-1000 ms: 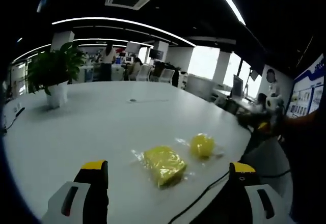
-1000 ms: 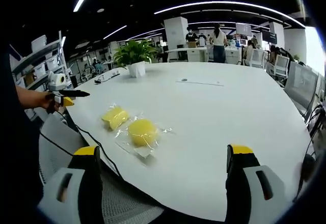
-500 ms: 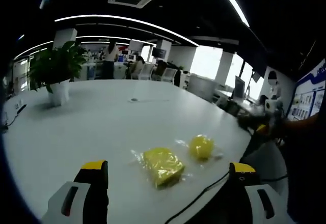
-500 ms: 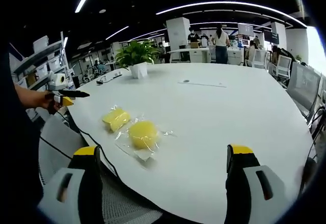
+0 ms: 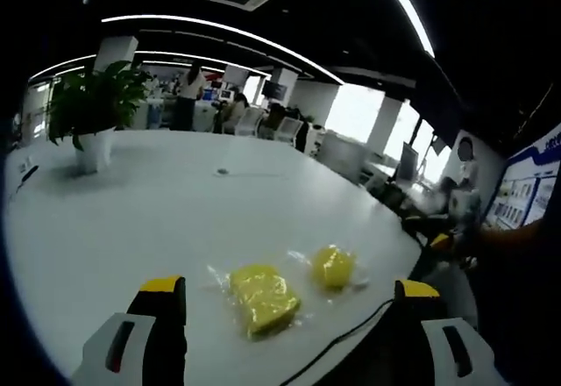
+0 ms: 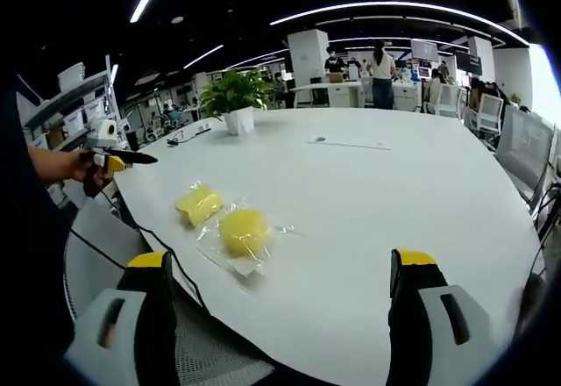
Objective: Compare the silicone blocks by pressing each to a similar depth, holding the contact briefly, and releasing to observe deformation and rebound differences across the visible hardness samples.
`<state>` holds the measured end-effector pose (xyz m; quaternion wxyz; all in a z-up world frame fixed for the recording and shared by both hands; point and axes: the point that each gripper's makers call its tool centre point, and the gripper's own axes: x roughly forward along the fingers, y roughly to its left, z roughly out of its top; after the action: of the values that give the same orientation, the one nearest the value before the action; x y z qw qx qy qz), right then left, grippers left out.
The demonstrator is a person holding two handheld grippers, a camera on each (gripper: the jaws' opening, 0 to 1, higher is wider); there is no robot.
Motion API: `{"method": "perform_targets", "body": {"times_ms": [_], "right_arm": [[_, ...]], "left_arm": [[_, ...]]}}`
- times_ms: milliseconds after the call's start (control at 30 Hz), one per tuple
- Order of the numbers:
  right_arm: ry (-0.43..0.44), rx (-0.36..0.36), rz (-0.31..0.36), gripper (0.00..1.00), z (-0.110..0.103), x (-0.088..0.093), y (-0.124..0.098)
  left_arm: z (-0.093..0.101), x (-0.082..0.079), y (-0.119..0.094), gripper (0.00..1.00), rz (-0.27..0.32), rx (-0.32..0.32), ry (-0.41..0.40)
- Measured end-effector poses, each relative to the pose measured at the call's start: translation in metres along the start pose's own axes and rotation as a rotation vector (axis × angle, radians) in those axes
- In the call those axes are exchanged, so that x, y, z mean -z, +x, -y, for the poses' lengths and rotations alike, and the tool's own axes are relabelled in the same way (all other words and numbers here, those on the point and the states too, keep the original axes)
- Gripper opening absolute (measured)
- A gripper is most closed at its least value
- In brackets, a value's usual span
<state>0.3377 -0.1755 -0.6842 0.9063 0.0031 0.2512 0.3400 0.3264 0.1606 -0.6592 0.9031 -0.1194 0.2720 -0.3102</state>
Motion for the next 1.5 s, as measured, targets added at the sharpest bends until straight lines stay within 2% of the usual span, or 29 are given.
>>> {"method": "perform_targets", "body": {"times_ms": [33, 133, 300, 367, 667, 800, 1100, 1300, 1433, 1500], "right_arm": [[0.003, 0.001, -0.002, 0.96, 0.000, 0.000, 0.000], [0.004, 0.003, 0.005, 0.96, 0.000, 0.000, -0.002], [0.002, 0.004, -0.005, 0.96, -0.001, 0.005, -0.004], [0.002, 0.008, -0.005, 0.96, -0.001, 0.007, -0.005], [0.020, 0.006, -0.010, 0.96, -0.003, 0.012, -0.006], [0.027, 0.011, -0.011, 0.96, 0.000, 0.014, -0.005], [0.037, 0.024, -0.009, 0.96, 0.001, 0.013, -0.004], [0.047, 0.033, -0.012, 0.96, 0.003, 0.016, -0.003], [0.053, 0.038, -0.008, 0.96, 0.001, 0.014, -0.002], [0.055, 0.040, 0.000, 0.96, 0.001, 0.013, -0.002]], "left_arm": [[0.002, 0.000, 0.003, 1.00, -0.009, 0.005, -0.022], [0.007, -0.008, 0.014, 1.00, 0.000, 0.021, -0.018], [0.009, -0.013, 0.032, 1.00, -0.043, 0.027, -0.018], [0.014, -0.017, 0.039, 1.00, -0.056, 0.039, -0.047], [0.019, -0.037, 0.074, 1.00, -0.070, 0.071, -0.080], [0.022, -0.035, 0.088, 1.00, -0.114, 0.079, -0.054], [0.026, -0.024, 0.117, 0.99, -0.195, 0.102, -0.097], [0.022, -0.016, 0.135, 0.96, -0.213, 0.113, -0.170], [0.014, -0.006, 0.145, 0.88, -0.225, 0.092, -0.180], [0.015, -0.005, 0.150, 0.87, -0.215, 0.105, -0.222]]}}
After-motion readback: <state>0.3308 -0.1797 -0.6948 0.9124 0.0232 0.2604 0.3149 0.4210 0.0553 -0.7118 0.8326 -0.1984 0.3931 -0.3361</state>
